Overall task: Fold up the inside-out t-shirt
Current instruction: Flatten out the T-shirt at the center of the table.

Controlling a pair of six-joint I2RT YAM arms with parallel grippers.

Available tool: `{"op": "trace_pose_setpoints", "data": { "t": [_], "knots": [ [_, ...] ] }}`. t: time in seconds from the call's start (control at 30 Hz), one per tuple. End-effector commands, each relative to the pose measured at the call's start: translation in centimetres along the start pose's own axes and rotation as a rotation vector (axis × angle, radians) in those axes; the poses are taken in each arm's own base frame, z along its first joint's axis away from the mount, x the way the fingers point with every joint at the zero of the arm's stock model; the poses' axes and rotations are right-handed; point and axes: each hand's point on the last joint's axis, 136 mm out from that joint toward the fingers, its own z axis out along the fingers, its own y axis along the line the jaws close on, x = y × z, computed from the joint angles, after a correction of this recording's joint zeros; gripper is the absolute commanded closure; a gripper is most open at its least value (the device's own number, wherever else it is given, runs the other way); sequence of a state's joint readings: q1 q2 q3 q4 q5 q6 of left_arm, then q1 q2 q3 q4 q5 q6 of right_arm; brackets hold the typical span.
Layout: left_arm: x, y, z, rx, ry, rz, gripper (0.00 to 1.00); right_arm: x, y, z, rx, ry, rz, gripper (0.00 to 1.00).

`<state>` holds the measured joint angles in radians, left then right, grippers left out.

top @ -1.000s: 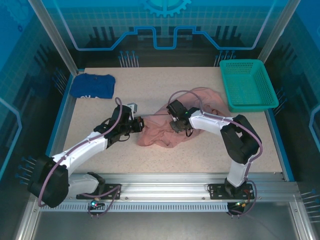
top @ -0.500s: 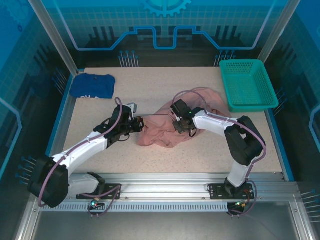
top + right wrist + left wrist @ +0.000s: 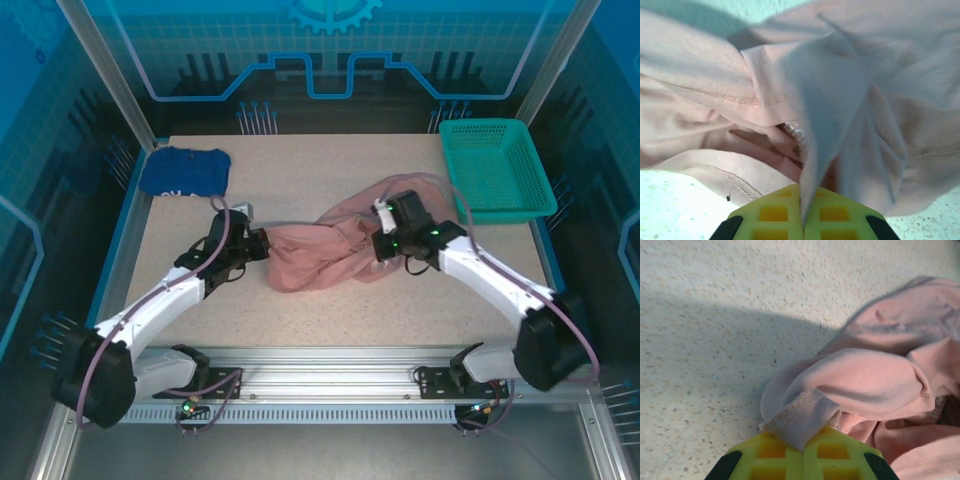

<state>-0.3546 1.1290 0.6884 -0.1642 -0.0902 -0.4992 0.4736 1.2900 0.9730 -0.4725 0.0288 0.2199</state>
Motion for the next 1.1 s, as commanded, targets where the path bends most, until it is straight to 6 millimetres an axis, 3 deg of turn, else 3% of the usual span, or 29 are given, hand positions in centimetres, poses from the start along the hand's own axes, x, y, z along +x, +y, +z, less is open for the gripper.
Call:
{"op": "trace_pose_setpoints", "data": {
  "t": [0.0,0.07,0.17,0.27,0.37,0.47,0.57,0.63,0.73,0.8,0.9,1.0,1.07],
  "knots": [
    [-1.8,-0.4,-2.1,0.028,-0.090,-0.038,1.00,-3.0,0.9,-4.9,-0.145,-0.168,0.066,1.00],
    [-3.7,-1.8,-3.6,0.093,-0.165,-0.072,1.00,-5.9,0.7,-8.7,-0.190,-0.324,0.092,1.00],
    [-8.6,-4.7,-7.8,0.203,-0.340,-0.101,1.00,-11.0,0.0,-15.7,-0.187,-0.544,0.085,1.00],
    [-14.3,-7.4,-14.4,0.288,-0.557,-0.105,1.00,-14.8,-0.6,-23.6,-0.080,-0.717,0.054,1.00],
    [-18.1,-8.4,-21.1,0.325,-0.744,-0.100,1.00,-16.1,-0.8,-29.7,0.007,-0.826,0.032,1.00],
    [-20.3,-9.6,-26.7,0.369,-0.864,-0.075,1.00,-16.3,-0.7,-34.2,0.057,-0.909,0.008,1.00],
    [-21.4,-11.5,-30.8,0.442,-0.900,-0.019,1.00,-16.2,0.0,-37.4,0.068,-0.952,-0.019,1.00],
    [-21.5,-12.7,-32.2,0.468,-0.880,0.028,1.00,-15.8,0.4,-39.2,0.067,-0.975,-0.032,1.00],
    [-21.1,-12.9,-31.6,0.438,-0.814,0.070,1.00,-14.8,0.5,-40.3,0.078,-0.985,-0.028,1.00],
    [-20.7,-12.2,-29.6,0.378,-0.765,0.079,1.00,-14.2,0.2,-39.2,0.083,-0.946,-0.014,1.00],
    [-20.7,-10.7,-25.4,0.259,-0.714,0.081,1.00,-14.3,-1.2,-35.7,0.124,-0.879,0.014,1.00],
    [-22.4,-9.9,-21.8,0.139,-0.717,0.112,1.00,-16.5,-2.9,-32.4,0.176,-0.851,0.021,1.00],
    [-24.7,-10.0,-20.6,0.110,-0.731,0.123,1.00,-19.2,-3.9,-31.8,0.212,-0.880,0.022,1.00]
  ]
}}
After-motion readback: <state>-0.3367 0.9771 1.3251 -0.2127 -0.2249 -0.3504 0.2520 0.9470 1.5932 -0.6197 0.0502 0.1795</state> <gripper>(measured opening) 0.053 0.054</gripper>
